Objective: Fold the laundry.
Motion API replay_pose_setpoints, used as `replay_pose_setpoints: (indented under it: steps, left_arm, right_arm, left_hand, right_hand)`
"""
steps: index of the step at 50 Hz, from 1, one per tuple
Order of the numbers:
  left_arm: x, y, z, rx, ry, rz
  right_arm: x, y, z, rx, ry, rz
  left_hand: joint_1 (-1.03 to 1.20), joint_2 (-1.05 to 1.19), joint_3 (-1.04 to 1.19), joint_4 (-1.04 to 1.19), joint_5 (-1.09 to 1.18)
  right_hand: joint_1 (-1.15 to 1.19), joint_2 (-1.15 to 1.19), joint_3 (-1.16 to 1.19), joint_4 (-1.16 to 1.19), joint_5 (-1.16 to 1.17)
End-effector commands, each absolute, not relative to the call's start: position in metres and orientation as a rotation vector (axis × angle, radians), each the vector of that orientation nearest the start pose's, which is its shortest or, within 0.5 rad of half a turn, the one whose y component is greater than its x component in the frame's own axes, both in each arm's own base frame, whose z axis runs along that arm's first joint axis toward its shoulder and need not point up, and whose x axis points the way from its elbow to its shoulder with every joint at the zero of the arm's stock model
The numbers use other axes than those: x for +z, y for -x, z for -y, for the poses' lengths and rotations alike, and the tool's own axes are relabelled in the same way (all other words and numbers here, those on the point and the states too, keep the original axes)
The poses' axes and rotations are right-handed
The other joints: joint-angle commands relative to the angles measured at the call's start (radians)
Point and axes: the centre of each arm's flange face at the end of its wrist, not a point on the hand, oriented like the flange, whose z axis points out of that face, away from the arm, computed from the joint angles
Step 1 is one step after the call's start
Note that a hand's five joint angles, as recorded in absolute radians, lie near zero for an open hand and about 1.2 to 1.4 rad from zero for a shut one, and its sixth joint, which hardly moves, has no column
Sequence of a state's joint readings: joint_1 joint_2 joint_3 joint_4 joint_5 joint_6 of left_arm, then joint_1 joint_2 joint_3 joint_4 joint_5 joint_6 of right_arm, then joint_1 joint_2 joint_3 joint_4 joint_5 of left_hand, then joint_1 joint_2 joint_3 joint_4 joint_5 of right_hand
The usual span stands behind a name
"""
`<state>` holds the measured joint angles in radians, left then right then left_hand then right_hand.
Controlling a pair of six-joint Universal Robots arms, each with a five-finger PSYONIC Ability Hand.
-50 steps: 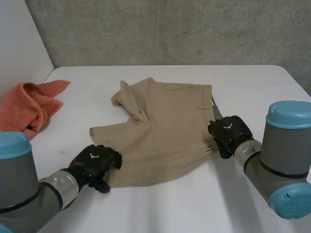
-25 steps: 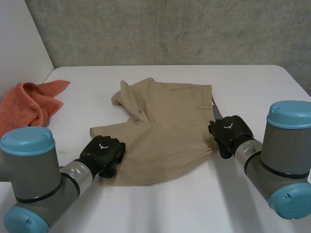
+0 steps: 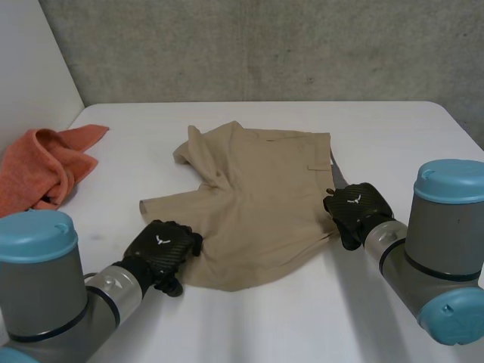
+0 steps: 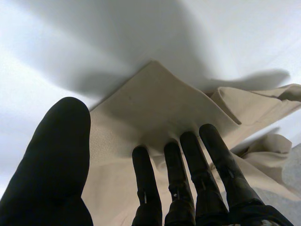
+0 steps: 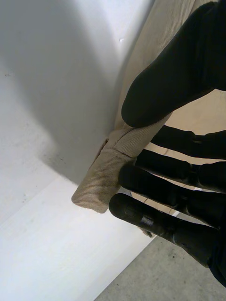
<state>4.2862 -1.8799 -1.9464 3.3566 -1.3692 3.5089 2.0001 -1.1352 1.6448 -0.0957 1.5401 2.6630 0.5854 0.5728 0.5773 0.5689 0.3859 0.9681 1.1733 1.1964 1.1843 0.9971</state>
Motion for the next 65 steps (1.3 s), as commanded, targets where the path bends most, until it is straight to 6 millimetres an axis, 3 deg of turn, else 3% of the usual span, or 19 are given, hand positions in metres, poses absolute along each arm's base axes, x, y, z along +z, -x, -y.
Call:
replay_pose_setpoints:
  steps: [1,18,35,40,46,48,49,50,52,53,54,56,57,58,60,61,62,65]
  left_arm:
    - [0.125,0.258,0.206,-1.731,-1.268,-2.563]
    - [0.116,0.264,0.220,-1.716,-1.318,-2.510]
    - [0.114,0.269,0.233,-1.731,-1.305,-2.494]
    - [0.115,0.269,0.236,-1.739,-1.313,-2.474]
    - [0.128,0.270,0.238,-1.786,-1.303,-2.418]
    - [0.158,0.270,0.240,-1.893,-1.270,-2.332]
    - [0.171,0.269,0.239,-1.938,-1.256,-2.294]
    - [0.198,0.269,0.238,-2.042,-1.224,-2.211]
    - [0.221,0.269,0.236,-2.130,-1.198,-2.138]
    - [0.234,0.269,0.235,-2.177,-1.182,-2.097]
    - [0.262,0.267,0.232,-2.273,-1.140,-2.011]
    - [0.293,0.263,0.225,-2.366,-1.097,-1.917]
    - [0.308,0.260,0.221,-2.409,-1.074,-1.868]
    - [0.337,0.254,0.213,-2.485,-1.029,-1.776]
    - [0.358,0.251,0.205,-2.540,-1.002,-1.706]
    - [0.367,0.249,0.201,-2.563,-0.991,-1.680]
    - [0.383,0.247,0.195,-2.597,-0.969,-1.638]
    - [0.398,0.245,0.191,-2.630,-0.940,-1.601]
  right_arm:
    - [0.153,-0.262,0.253,-1.719,1.176,-2.355]
    - [0.153,-0.262,0.253,-1.718,1.176,-2.355]
    - [0.153,-0.261,0.254,-1.719,1.173,-2.358]
    - [0.153,-0.261,0.254,-1.719,1.173,-2.358]
    - [0.160,-0.262,0.257,-1.745,1.169,-2.349]
    - [0.170,-0.263,0.259,-1.787,1.167,-2.328]
    - [0.188,-0.264,0.260,-1.852,1.160,-2.291]
    - [0.200,-0.263,0.260,-1.889,1.152,-2.272]
    - [0.226,-0.263,0.257,-1.955,1.141,-2.228]
    - [0.253,-0.262,0.253,-2.024,1.138,-2.178]
    - [0.268,-0.261,0.251,-2.068,1.132,-2.146]
    - [0.298,-0.259,0.248,-2.158,1.108,-2.082]
    - [0.327,-0.257,0.244,-2.243,1.078,-2.011]
    - [0.341,-0.255,0.242,-2.284,1.060,-1.979]
    - [0.368,-0.252,0.235,-2.364,1.026,-1.910]
    - [0.394,-0.249,0.226,-2.432,0.997,-1.842]
    - [0.405,-0.247,0.221,-2.460,0.983,-1.814]
    - [0.430,-0.242,0.211,-2.503,0.961,-1.768]
  left_hand:
    - [0.039,0.052,0.047,0.056,0.064]
    - [0.115,0.128,0.124,0.132,0.140]
    - [0.509,0.521,0.517,0.525,0.534]
    - [0.808,0.820,0.816,0.824,0.833]
    - [0.811,0.823,0.819,0.827,0.836]
    - [0.811,0.823,0.819,0.827,0.836]
    - [0.811,0.823,0.819,0.827,0.836]
    - [0.811,0.823,0.819,0.827,0.836]
    - [0.811,0.823,0.819,0.827,0.836]
    - [0.811,0.823,0.819,0.827,0.836]
    - [0.811,0.823,0.819,0.827,0.836]
    - [0.811,0.823,0.819,0.827,0.836]
    - [0.811,0.823,0.819,0.827,0.836]
    - [0.811,0.823,0.819,0.827,0.836]
    - [0.811,0.823,0.819,0.827,0.836]
    - [0.811,0.823,0.819,0.827,0.836]
    - [0.811,0.823,0.819,0.827,0.836]
    - [0.811,0.823,0.819,0.827,0.836]
  right_hand:
    - [0.428,0.223,0.200,0.212,0.225]
    - [0.428,0.223,0.200,0.212,0.225]
    - [0.428,0.223,0.200,0.212,0.225]
    - [0.428,0.223,0.200,0.212,0.225]
    - [0.428,0.223,0.200,0.212,0.225]
    - [0.428,0.223,0.200,0.212,0.225]
    - [0.428,0.223,0.200,0.212,0.225]
    - [0.428,0.223,0.200,0.212,0.225]
    - [0.428,0.223,0.200,0.212,0.225]
    - [0.428,0.223,0.200,0.212,0.225]
    - [0.428,0.223,0.200,0.212,0.225]
    - [0.428,0.223,0.200,0.212,0.225]
    - [0.428,0.223,0.200,0.212,0.225]
    - [0.428,0.223,0.200,0.212,0.225]
    - [0.428,0.223,0.200,0.212,0.225]
    - [0.428,0.223,0.200,0.212,0.225]
    - [0.428,0.223,0.200,0.212,0.225]
    - [0.428,0.223,0.200,0.212,0.225]
